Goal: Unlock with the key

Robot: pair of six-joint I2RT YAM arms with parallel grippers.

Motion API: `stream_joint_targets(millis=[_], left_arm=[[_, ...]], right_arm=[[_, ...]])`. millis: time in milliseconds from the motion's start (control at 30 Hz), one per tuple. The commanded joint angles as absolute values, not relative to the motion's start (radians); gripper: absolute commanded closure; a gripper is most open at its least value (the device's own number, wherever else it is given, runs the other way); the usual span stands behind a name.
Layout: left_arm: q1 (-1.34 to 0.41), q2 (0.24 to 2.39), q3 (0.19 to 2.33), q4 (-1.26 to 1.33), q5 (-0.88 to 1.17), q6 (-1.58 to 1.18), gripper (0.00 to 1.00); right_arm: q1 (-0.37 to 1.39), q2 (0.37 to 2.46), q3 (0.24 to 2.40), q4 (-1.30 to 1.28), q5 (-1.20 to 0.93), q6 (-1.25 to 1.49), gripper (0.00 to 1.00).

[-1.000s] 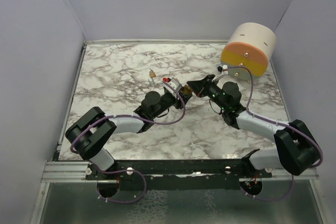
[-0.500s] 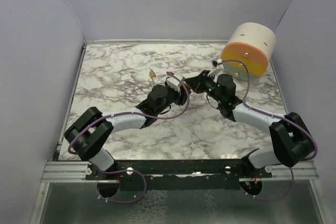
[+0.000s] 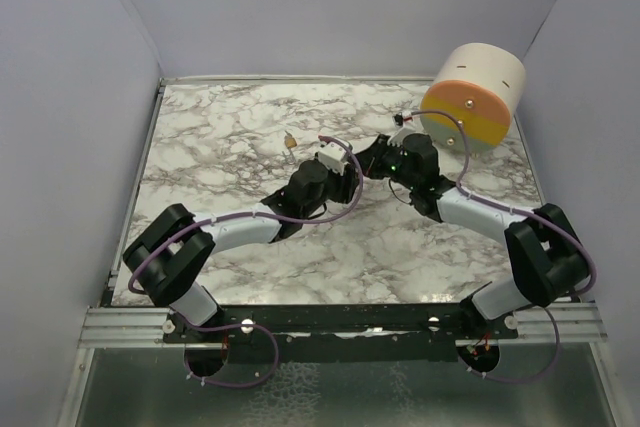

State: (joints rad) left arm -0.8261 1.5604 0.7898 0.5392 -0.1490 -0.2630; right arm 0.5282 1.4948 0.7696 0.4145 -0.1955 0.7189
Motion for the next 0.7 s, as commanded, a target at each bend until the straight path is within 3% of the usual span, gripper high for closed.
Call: stream_joint_targets(millis=[0, 667], left_arm=[[-0.819, 1.525, 0.897, 0.649, -0.251, -0.299, 1.0], [-0.822, 1.634, 1.054, 0.326, -0.435, -0.411, 1.0]], right_arm=[[0.563, 1.534, 0.792, 0.274, -0.319, 0.756, 0.99], [0.563, 1.672, 0.973, 0.097, -0.355, 0.77, 0.99]])
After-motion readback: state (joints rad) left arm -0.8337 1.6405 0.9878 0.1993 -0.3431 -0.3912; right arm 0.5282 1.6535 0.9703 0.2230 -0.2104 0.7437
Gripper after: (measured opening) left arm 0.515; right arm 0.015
